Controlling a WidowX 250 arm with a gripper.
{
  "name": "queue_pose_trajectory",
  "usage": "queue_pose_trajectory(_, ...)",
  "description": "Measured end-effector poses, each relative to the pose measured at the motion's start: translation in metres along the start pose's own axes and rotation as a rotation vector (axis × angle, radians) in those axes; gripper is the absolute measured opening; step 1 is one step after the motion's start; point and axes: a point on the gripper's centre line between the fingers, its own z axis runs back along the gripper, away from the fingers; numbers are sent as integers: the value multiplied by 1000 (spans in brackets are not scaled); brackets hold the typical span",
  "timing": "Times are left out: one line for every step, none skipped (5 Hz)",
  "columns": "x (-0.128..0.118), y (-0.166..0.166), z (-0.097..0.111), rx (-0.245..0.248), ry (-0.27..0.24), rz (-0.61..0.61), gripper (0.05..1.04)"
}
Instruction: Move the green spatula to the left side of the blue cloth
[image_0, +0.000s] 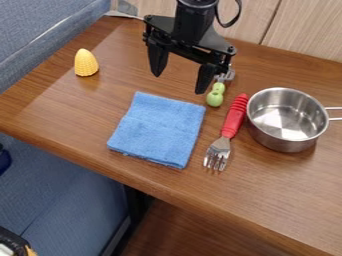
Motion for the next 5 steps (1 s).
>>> queue_pose_trajectory(-3, -2, -10, 6, 41, 4, 1000)
queue_pose_trajectory(10, -8, -22, 14, 87, 43, 1001)
queue_pose_trajectory(24, -15, -32, 17, 103, 84, 1000)
queue_pose_trajectory(36, -27, -45, -12, 120, 97, 1000)
queue_pose_trajectory(43, -38, -60, -51, 134, 84, 1000)
